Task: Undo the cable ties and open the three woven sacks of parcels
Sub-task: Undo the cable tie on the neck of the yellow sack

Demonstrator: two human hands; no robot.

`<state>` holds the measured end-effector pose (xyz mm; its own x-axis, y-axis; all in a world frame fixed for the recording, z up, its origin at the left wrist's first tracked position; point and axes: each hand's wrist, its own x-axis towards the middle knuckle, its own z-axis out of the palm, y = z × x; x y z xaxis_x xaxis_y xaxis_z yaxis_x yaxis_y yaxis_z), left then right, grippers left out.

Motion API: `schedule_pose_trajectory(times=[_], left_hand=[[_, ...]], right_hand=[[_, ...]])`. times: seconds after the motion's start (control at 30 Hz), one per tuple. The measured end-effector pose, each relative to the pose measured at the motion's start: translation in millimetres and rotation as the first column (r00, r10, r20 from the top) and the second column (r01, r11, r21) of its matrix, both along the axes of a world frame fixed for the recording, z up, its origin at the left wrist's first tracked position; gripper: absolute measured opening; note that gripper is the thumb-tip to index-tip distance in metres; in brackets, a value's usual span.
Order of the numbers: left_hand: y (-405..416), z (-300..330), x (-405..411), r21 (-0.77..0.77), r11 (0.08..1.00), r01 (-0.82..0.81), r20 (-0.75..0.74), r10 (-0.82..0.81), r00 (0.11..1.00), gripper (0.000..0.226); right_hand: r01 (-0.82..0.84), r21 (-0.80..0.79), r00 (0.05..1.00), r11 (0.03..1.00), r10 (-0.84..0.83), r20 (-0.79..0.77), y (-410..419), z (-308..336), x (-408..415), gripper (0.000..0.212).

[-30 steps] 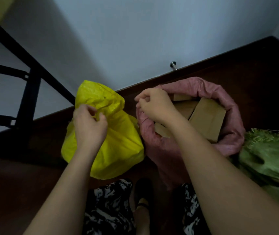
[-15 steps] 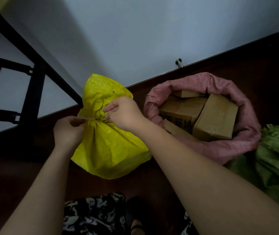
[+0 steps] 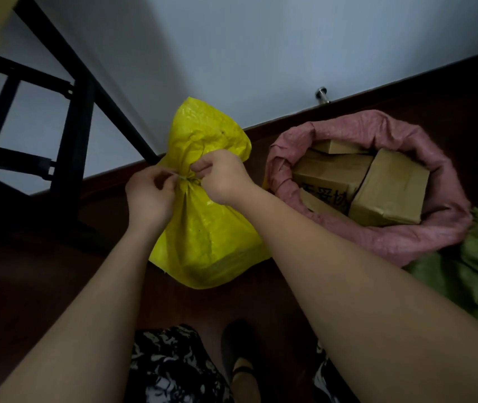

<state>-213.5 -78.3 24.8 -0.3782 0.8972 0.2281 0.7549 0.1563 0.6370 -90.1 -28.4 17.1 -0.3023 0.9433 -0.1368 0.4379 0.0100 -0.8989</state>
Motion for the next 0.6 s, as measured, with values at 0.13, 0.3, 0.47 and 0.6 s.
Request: schedule_pose_trajectory(times=[0.13, 0.3, 0.47, 0.6], left_hand=[[0.9, 0.7, 0.0, -0.018, 1.0, -0.011, 0.043, 0.012, 0.999, 0.014], [-1.3, 2.6, -5.5, -0.081, 0.995, -0.058, 0.167, 0.071, 0.983, 0.011], [-0.4, 8.4, -5.5, -0.16, 0.978, -0.135, 0.456, 0.194, 0.869, 0.023], [-3.9, 10.8, -9.9, -0.167, 0.982, -0.087, 0.446, 0.154, 0.882, 0.024]], right_hand=[[0.01, 0.07, 1.0, 0.997, -0.009, -0.02, 3.6, -5.1, -3.0, 0.028], [-0.008, 0.123, 1.0, 0.992, 0.006, 0.016, -0.8, -7.9, -8.7, 0.02], [-0.057, 0.227, 0.985, 0.972, 0.018, 0.172, -12.5, -3.9, -11.5, 0.018], [-0.053, 0.427, 0.938, 0.903, -0.101, 0.331, -22.5, 1.4, -13.5, 0.017]])
